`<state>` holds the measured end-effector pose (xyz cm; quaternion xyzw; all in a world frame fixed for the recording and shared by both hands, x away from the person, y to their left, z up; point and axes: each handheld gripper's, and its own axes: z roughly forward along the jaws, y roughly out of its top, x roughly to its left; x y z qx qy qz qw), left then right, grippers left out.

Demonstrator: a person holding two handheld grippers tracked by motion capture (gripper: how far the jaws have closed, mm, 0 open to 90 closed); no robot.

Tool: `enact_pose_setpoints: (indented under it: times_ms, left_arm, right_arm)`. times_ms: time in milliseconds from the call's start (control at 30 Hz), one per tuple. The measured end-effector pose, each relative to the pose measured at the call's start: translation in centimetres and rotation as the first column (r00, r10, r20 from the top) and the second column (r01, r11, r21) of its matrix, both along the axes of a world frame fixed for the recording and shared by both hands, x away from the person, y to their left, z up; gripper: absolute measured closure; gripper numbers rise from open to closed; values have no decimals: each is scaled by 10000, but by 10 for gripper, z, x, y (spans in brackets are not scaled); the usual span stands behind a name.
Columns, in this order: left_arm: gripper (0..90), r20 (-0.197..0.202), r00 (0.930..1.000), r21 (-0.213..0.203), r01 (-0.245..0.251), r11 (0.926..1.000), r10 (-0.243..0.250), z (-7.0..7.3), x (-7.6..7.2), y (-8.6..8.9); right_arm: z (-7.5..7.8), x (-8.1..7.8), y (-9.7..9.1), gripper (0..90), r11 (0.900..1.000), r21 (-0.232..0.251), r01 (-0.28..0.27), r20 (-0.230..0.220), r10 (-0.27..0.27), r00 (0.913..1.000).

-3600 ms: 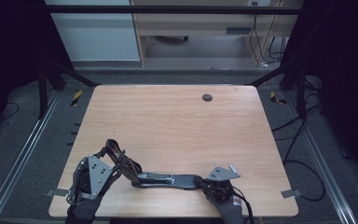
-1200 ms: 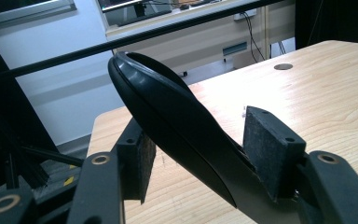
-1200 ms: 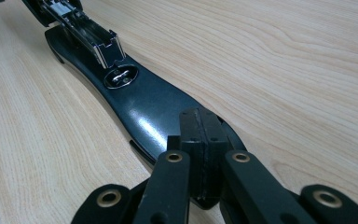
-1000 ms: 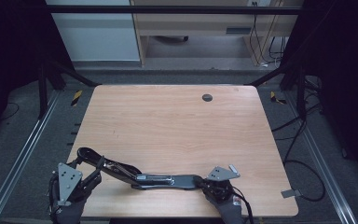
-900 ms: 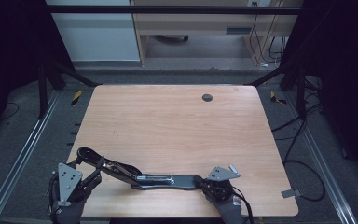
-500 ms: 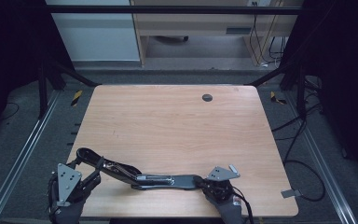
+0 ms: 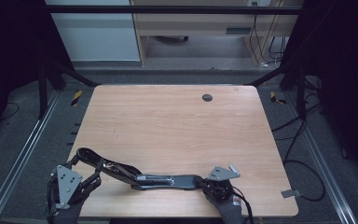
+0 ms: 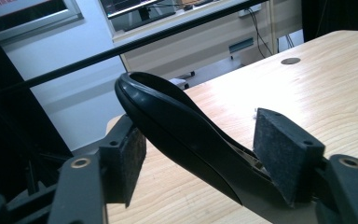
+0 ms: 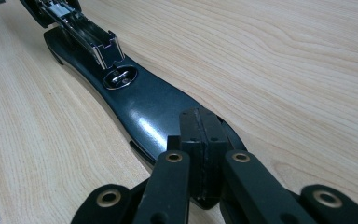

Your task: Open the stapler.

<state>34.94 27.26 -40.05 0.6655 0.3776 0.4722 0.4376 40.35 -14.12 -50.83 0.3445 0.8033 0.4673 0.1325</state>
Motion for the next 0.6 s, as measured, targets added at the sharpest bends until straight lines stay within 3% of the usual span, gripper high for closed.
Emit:
enact_pose_setpoints:
  times_ms: [600]
  left_arm:
    - [340, -300, 9992, -370, 245, 9990, -257, -2, -13, 11]
  right_arm:
    - [0, 0, 0, 900, 10000, 33, 0, -48, 1, 10000]
